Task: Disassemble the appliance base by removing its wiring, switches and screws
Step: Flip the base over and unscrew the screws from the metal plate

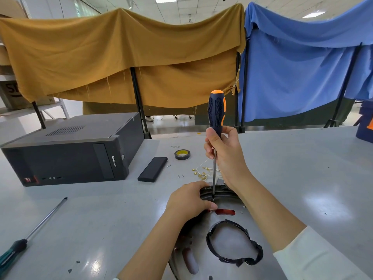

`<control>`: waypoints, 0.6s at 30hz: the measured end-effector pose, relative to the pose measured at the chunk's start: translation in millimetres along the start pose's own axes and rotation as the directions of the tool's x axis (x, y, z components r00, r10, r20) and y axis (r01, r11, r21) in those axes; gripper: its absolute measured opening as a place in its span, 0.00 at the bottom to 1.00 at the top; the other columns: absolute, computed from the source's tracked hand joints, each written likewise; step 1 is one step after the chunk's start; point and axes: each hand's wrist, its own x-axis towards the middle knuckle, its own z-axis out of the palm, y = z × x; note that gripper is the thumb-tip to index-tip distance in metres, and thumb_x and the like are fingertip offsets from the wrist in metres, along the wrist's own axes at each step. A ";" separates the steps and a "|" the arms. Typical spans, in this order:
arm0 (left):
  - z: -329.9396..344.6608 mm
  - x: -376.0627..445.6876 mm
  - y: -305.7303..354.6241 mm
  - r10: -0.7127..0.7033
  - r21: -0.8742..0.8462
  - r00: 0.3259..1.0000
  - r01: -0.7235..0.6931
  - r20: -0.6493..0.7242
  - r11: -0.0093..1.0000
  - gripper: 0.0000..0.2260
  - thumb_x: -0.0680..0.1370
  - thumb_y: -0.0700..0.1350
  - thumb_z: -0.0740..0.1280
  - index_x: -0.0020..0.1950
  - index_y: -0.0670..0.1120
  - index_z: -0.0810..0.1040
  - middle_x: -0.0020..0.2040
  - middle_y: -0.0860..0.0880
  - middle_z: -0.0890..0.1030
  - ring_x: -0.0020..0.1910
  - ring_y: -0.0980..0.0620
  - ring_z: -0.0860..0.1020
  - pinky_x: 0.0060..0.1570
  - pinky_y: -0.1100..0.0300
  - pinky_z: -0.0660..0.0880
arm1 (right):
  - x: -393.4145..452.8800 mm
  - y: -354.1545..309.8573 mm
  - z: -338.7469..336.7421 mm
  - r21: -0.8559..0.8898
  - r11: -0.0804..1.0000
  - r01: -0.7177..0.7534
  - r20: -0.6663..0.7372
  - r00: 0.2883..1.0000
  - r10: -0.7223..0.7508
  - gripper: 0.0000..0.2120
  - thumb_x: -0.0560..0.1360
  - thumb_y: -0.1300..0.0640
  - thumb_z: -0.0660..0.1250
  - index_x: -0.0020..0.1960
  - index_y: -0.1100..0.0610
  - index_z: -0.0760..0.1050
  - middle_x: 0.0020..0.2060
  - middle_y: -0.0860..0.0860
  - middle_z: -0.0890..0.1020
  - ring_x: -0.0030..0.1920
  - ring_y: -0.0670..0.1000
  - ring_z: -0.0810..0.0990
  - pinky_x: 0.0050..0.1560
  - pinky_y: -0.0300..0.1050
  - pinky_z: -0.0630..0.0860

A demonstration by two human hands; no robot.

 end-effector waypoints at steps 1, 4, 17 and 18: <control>-0.1 0.2 0.1 0.000 0.002 1.000 0.000 -0.001 1.000 0.24 0.67 0.60 0.72 0.61 0.61 0.72 0.56 0.58 0.78 0.54 0.54 0.76 0.45 0.62 0.67 | 0.0 0.7 -0.1 -0.008 1.000 0.001 0.001 1.000 -0.001 0.08 0.78 0.53 0.62 0.54 0.55 0.68 0.34 0.46 0.78 0.29 0.44 0.71 0.28 0.36 0.68; 0.0 0.0 0.6 -0.004 0.006 1.000 0.004 0.001 1.000 0.25 0.67 0.60 0.72 0.62 0.61 0.72 0.57 0.58 0.78 0.55 0.54 0.75 0.45 0.62 0.66 | 0.4 -0.8 0.4 -0.007 1.000 -0.025 -0.006 1.000 0.025 0.14 0.81 0.48 0.53 0.57 0.54 0.72 0.35 0.45 0.78 0.30 0.44 0.71 0.29 0.37 0.66; -2.3 -6.3 5.5 0.039 -0.039 0.999 -0.039 -0.008 0.998 0.22 0.67 0.56 0.73 0.52 0.62 0.63 0.54 0.58 0.77 0.47 0.53 0.79 0.40 0.60 0.69 | -1.7 1.3 1.2 -0.016 1.000 0.022 0.033 0.999 -0.022 0.17 0.77 0.45 0.56 0.58 0.54 0.73 0.36 0.47 0.74 0.30 0.44 0.67 0.28 0.35 0.64; -2.5 -7.2 6.0 0.051 -0.036 0.999 -0.052 -0.017 0.998 0.21 0.67 0.55 0.73 0.50 0.61 0.63 0.53 0.58 0.77 0.44 0.53 0.79 0.37 0.62 0.68 | -1.3 0.7 0.9 0.010 1.000 0.022 0.036 0.999 -0.022 0.18 0.75 0.44 0.56 0.58 0.54 0.73 0.36 0.47 0.73 0.31 0.44 0.67 0.28 0.36 0.63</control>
